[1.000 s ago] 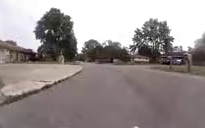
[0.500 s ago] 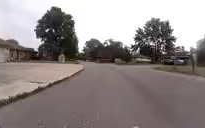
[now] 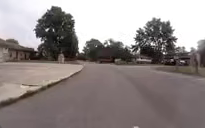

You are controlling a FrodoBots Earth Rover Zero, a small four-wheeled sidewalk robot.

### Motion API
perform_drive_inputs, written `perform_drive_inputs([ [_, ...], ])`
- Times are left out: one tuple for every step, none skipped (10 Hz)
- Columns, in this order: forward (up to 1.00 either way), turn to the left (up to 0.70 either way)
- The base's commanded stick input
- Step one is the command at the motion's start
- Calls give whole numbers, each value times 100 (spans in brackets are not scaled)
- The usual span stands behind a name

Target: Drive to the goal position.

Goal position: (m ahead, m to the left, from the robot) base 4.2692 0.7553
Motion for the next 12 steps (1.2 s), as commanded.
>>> perform_drive_inputs([
  [70, 0],
  [70, 0],
  [70, 0],
  [70, 0],
  [70, 0],
  [70, 0],
  [70, 0],
  [70, 0],
  [70, 0],
  [70, 0],
  [70, 0],
  [70, 0],
])
